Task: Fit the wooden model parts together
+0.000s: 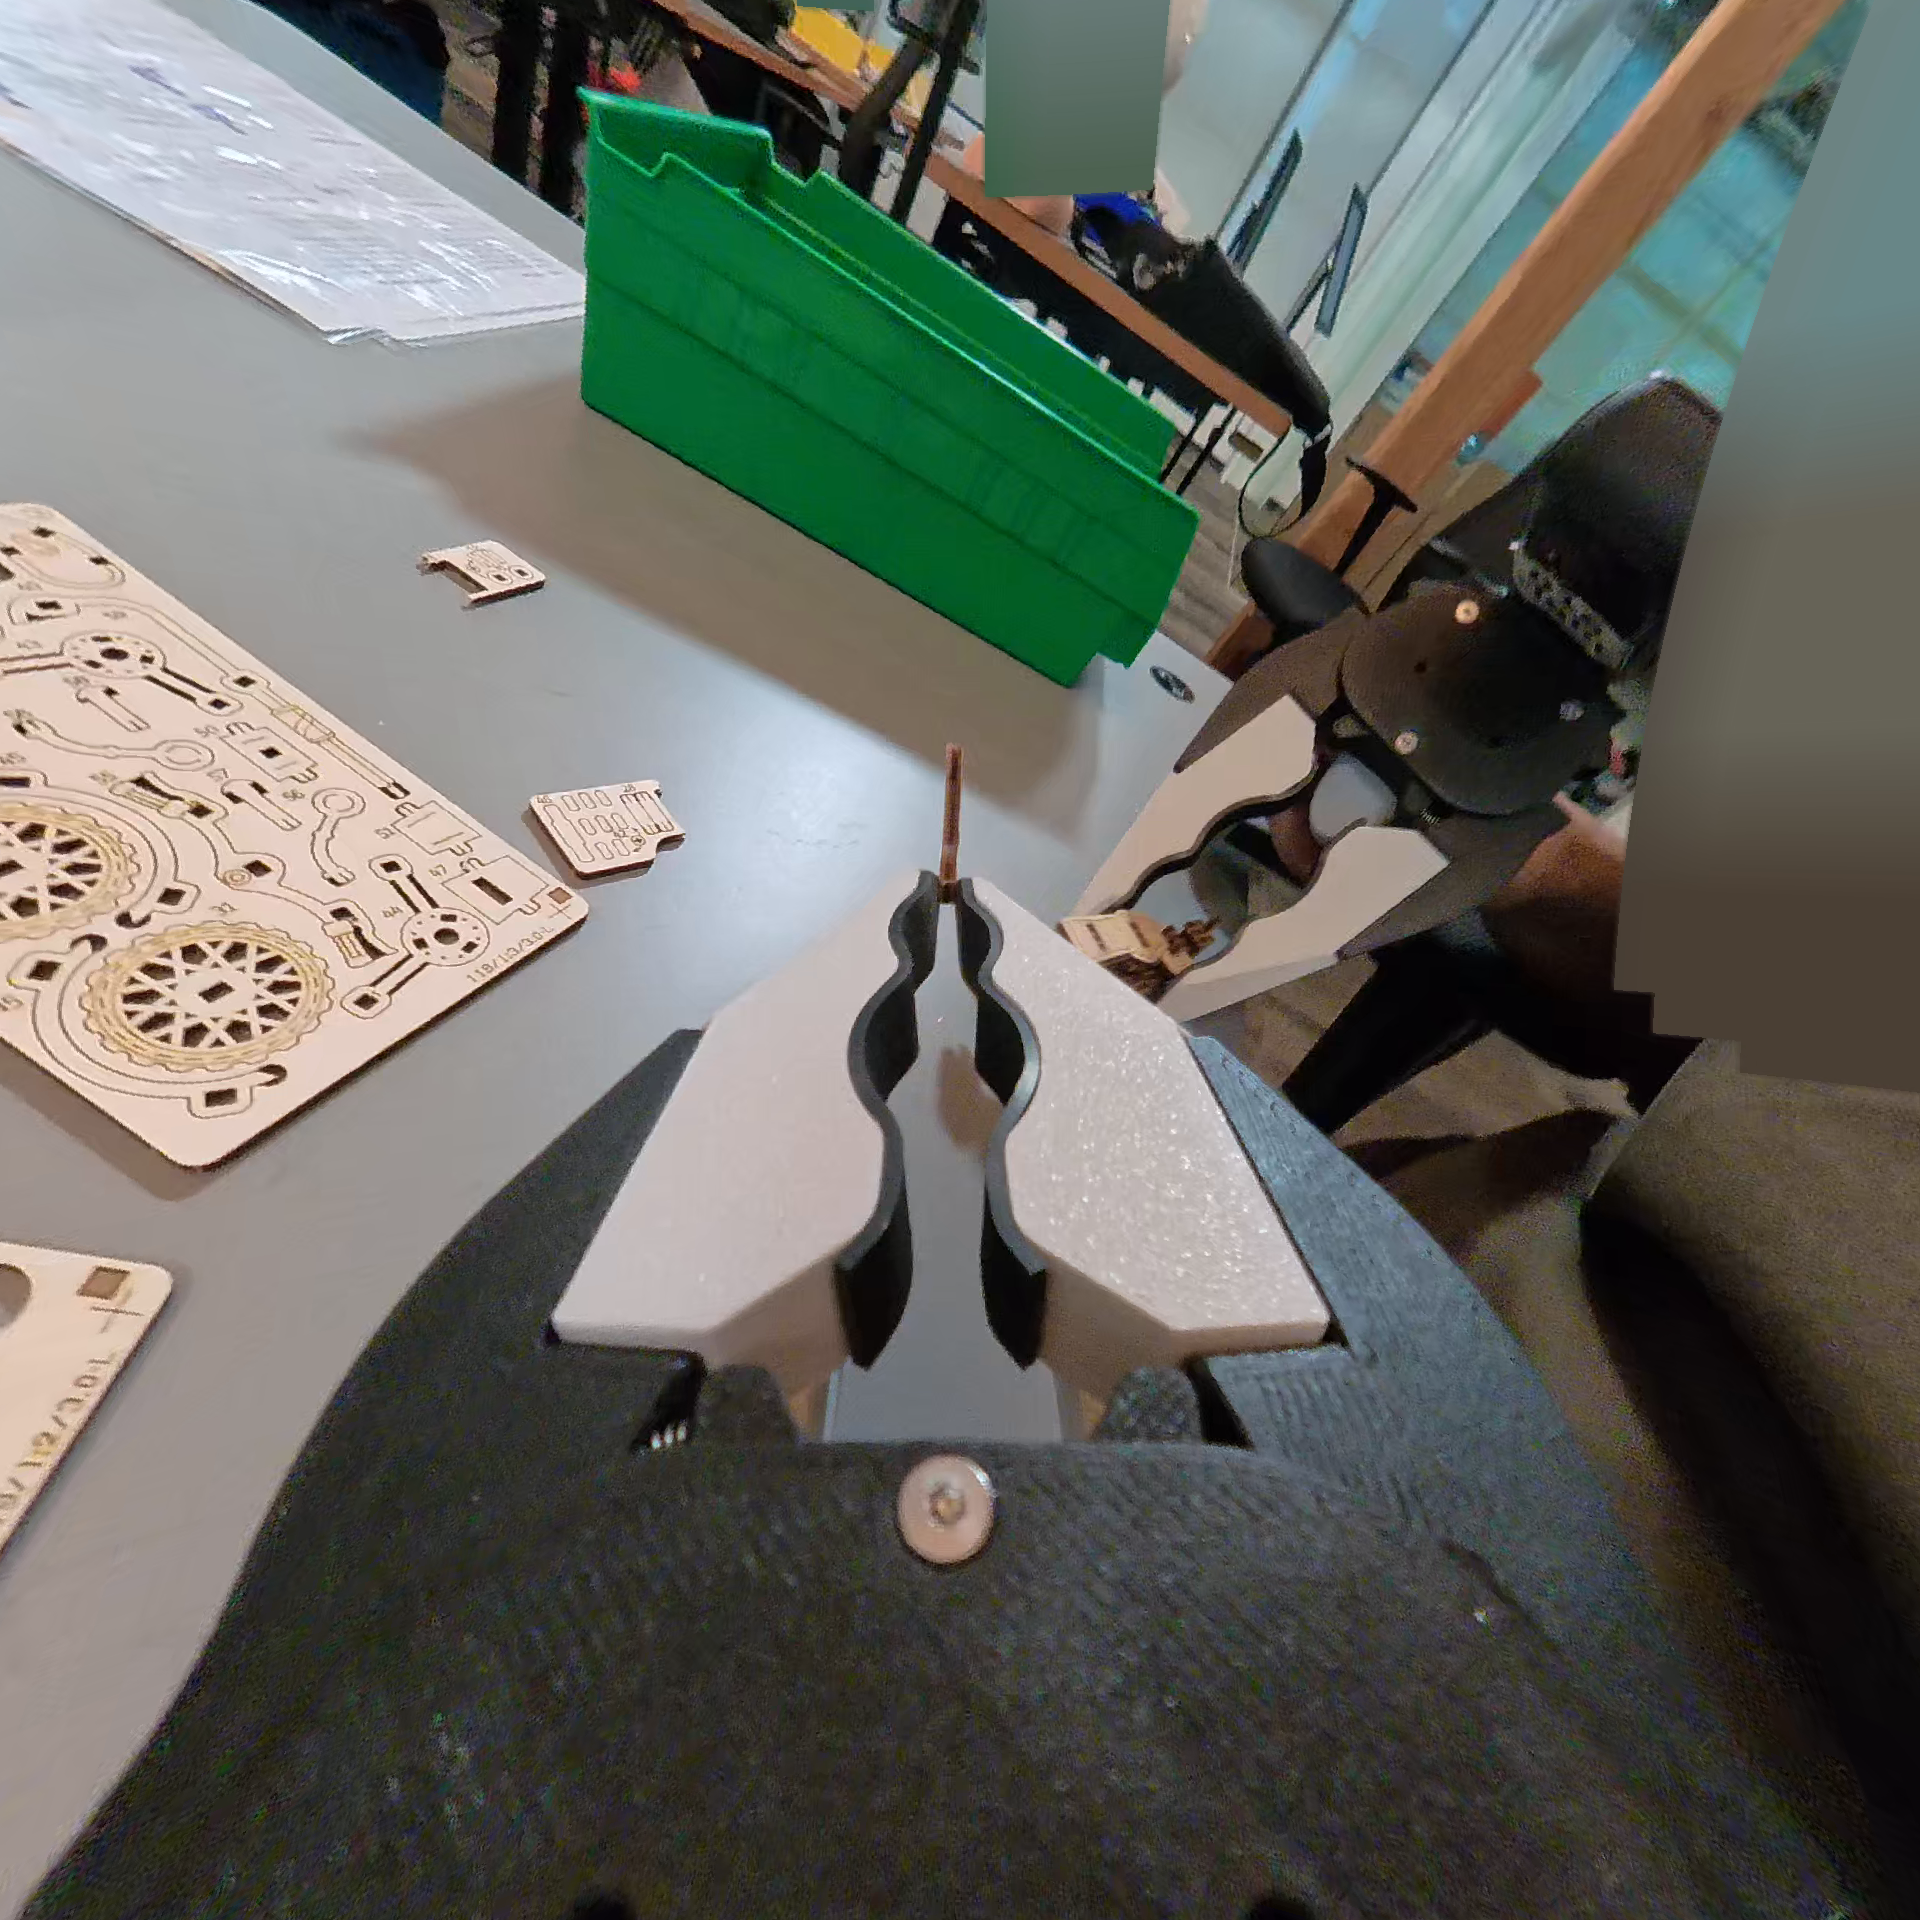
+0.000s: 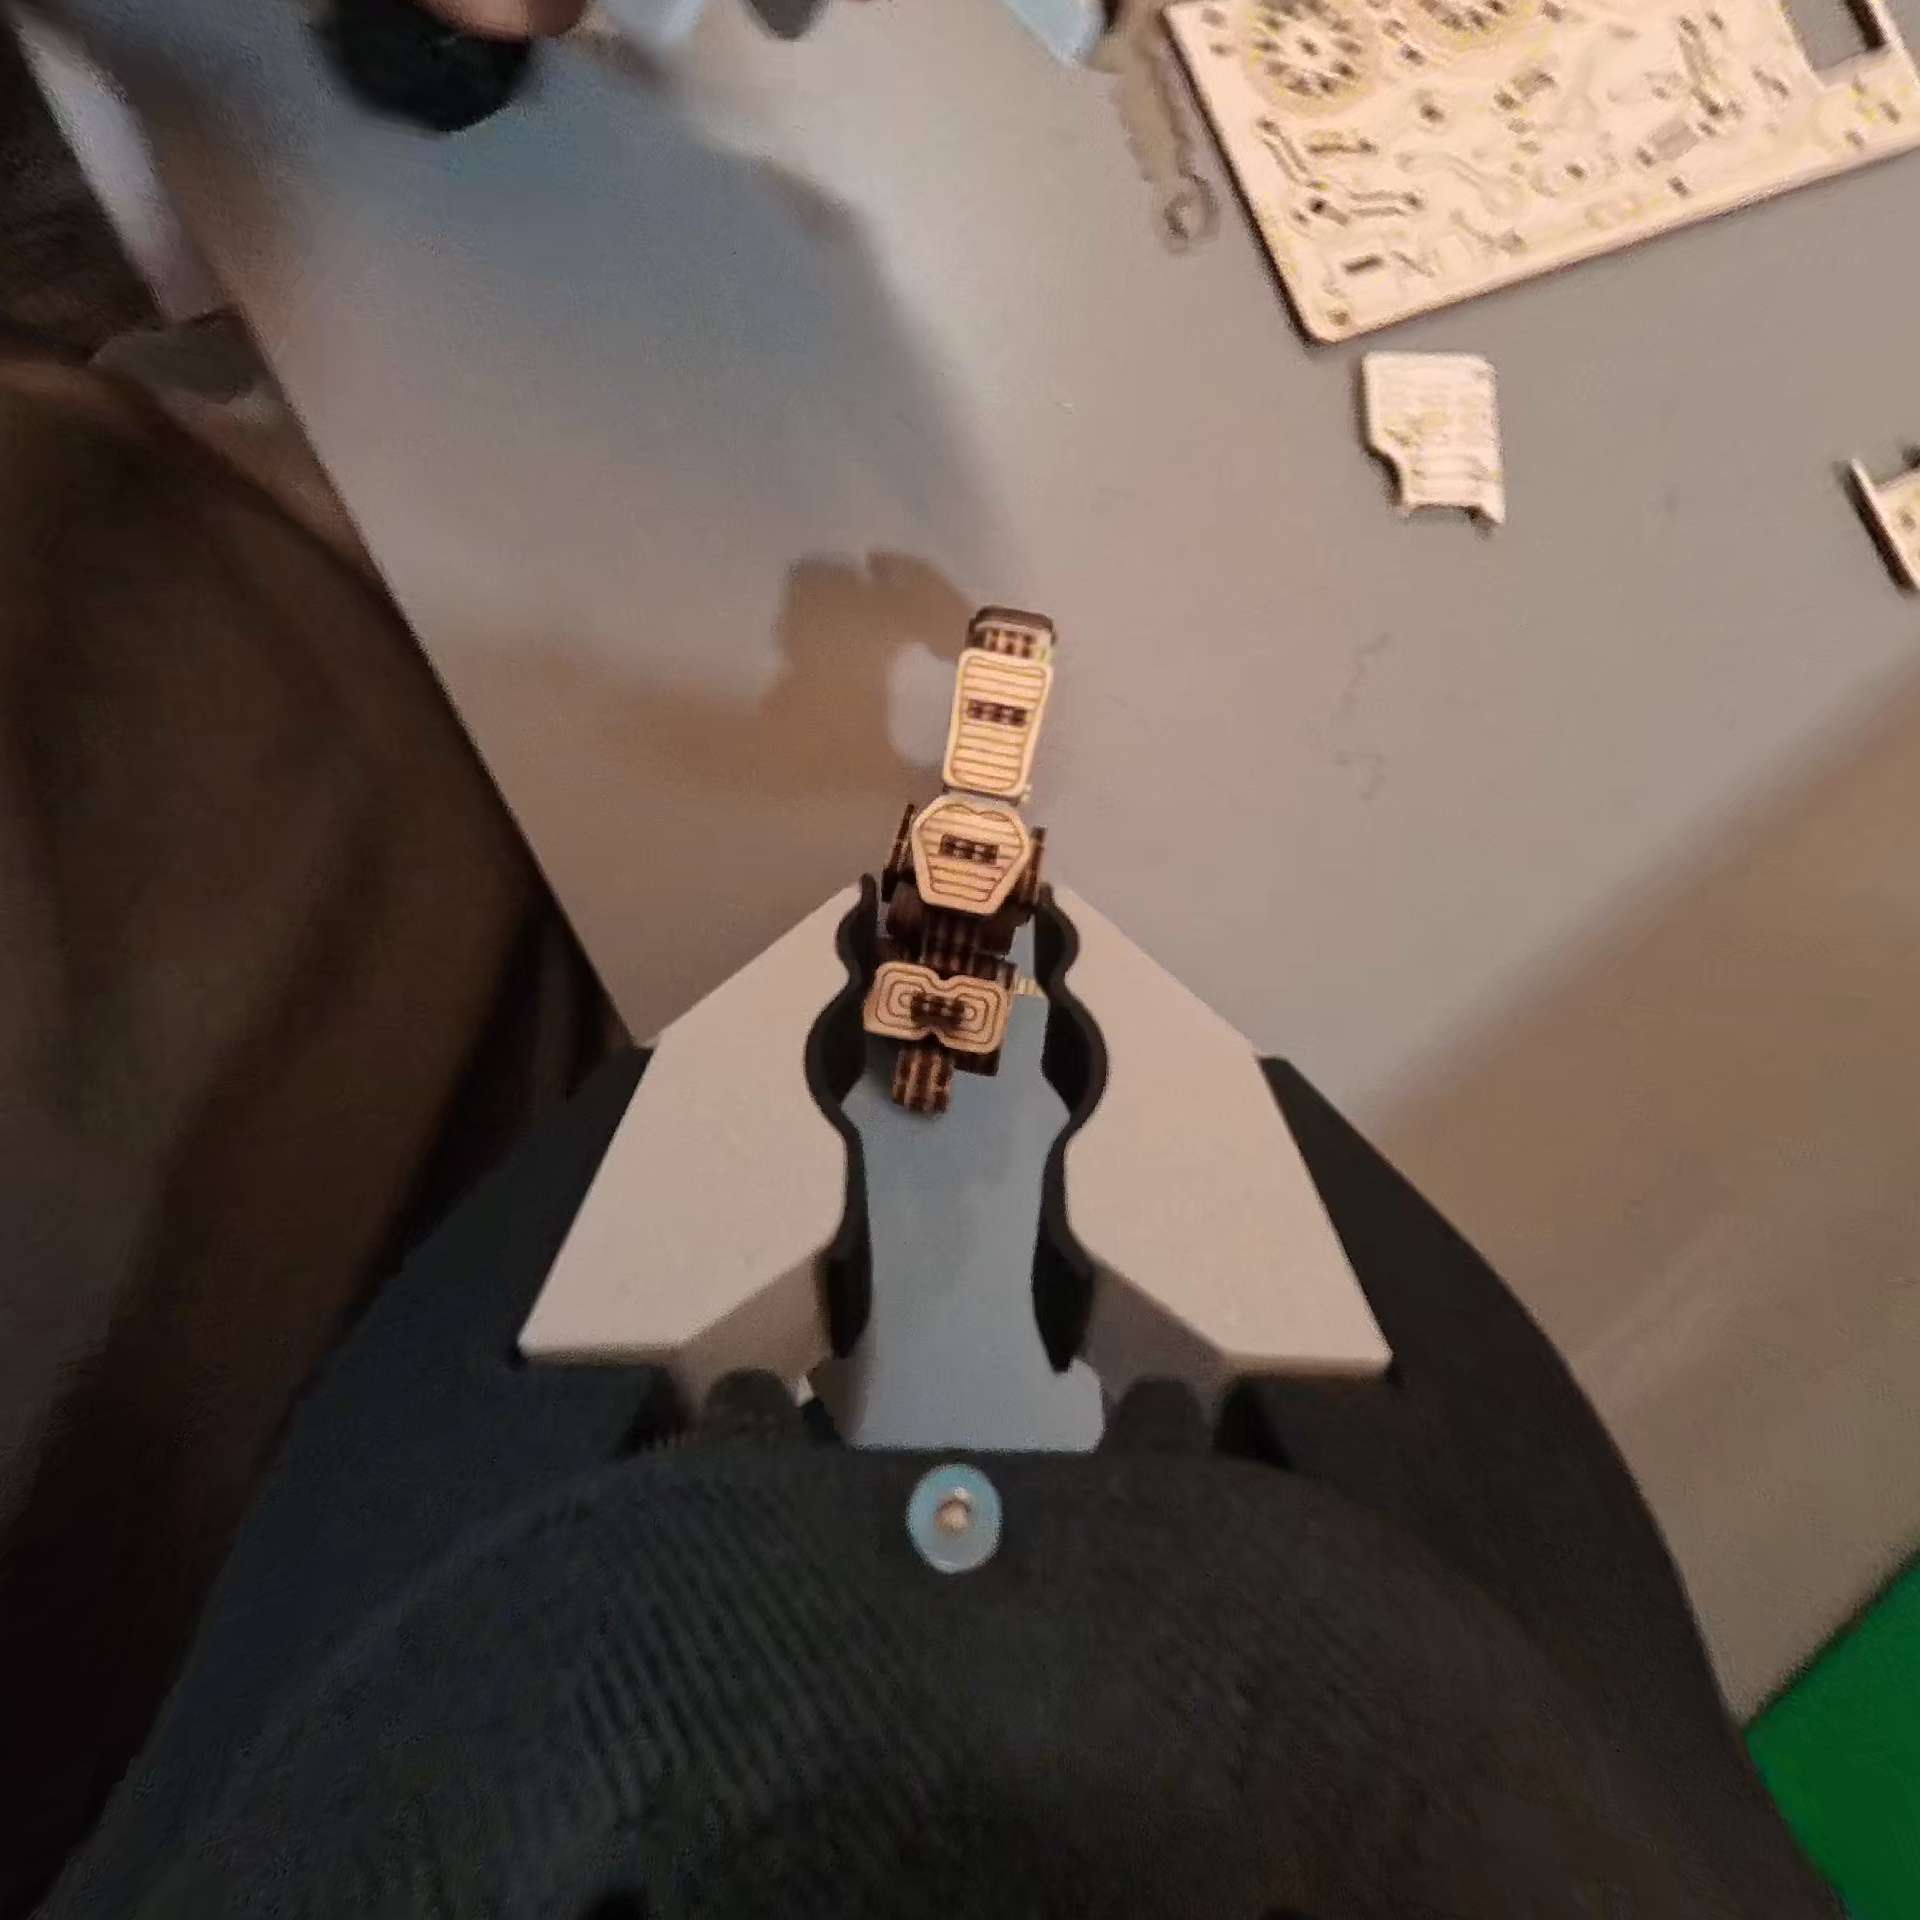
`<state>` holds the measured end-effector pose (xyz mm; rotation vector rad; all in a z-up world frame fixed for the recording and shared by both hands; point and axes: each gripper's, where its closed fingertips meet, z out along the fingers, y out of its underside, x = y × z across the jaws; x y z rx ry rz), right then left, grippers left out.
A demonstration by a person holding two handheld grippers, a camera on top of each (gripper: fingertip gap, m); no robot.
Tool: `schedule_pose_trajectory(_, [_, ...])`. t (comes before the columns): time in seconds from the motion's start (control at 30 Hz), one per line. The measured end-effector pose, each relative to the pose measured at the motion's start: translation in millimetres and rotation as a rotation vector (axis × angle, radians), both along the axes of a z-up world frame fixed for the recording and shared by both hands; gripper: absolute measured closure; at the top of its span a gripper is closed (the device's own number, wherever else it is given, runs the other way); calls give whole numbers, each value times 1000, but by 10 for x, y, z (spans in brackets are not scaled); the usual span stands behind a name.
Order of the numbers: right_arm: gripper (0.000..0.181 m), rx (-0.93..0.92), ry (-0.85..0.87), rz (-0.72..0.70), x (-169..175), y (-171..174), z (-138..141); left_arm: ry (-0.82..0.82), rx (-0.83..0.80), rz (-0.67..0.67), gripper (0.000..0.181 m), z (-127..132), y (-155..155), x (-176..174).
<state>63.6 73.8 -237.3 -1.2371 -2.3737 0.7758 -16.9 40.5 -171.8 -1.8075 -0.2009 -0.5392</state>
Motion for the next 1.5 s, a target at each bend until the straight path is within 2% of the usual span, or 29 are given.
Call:
schedule_pose_trajectory(0.13, [155, 85, 106, 267, 117, -161, 29, 153, -31, -103, 180, -85, -78, 66])
schedule_pose_trajectory(0.2, [155, 100, 156, 330, 143, -229, 65, 219, -43, -169, 180, -131, -102, 178])
schedule_pose_trajectory(0.4, [155, 11, 175, 399, 221, -364, 163, 283, -79, -371, 180, -234, -187, 597])
schedule_pose_trajectory(0.6, [155, -119, 157, 418, 283, -423, 283, 136, -82, -475, 180, -208, -255, 773])
schedule_pose_trajectory(0.77, [155, -201, 112, 424, 337, -455, 330, 12, -74, -509, 180, -162, -275, 826])
schedule_pose_trajectory(0.97, [155, -220, 91, 430, 357, -472, 327, -19, -85, -495, 180, -171, -248, 811])
schedule_pose_trajectory(1.5, [154, -5, 31, 350, 241, -373, 8, -44, -100, -380, 180, -191, -124, 654])
